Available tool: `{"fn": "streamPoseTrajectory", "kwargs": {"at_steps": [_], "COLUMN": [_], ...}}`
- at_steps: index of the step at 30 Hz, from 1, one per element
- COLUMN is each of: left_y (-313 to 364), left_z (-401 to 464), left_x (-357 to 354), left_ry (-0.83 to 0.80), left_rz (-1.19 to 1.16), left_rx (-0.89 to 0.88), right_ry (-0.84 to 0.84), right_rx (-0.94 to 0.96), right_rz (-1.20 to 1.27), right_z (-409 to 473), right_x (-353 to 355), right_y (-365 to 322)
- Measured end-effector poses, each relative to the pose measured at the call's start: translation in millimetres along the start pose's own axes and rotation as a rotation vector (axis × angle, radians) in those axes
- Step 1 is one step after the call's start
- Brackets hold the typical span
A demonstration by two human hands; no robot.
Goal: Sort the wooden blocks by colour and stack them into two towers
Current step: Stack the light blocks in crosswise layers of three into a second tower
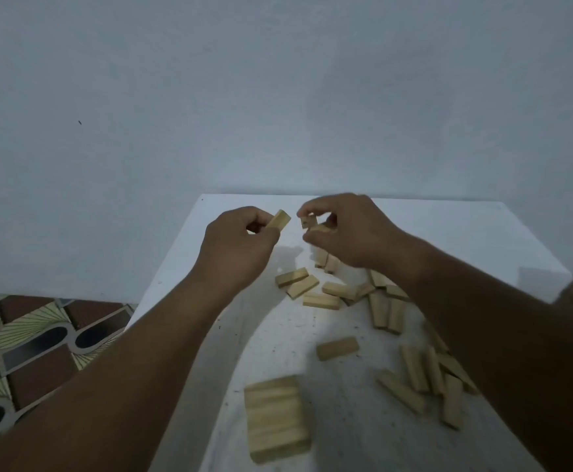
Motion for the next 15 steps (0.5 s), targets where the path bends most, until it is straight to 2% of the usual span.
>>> {"fn": "streamPoseTrajectory", "kwargs": {"at_steps": [5,9,12,15], "left_y": [50,74,79,72], "left_z": [-67,-123,-167,-201], "left_x": [4,-3,-22,-41], "left_ry": [0.021,0.019,-0.008,-0.043], "left_rz": [-0.186,-0.233,-0.221,-0.226], "left_rx": [0.018,-0.007,0.016,0.063], "right_ry": [0.029,-0.012,-0.093,-0.099], "right_rx": [-0.107,-0.138,-0.058,0.068], "right_rz": [0.116,0.082,-0.071,-0.216], "right_z": [-107,-189,-233,-250], "right_x": [23,19,-10,-33], "right_y": [5,14,20,33]}}
Point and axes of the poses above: each hand's wrist, its own z-axis towards the middle knuckle, its own x-axis out of the back of the hand, y = z × x, the point moved 4 cm from there along z, towards the middle knuckle, and after that the axes turned 10 degrees about -x, right-handed, at the moved point
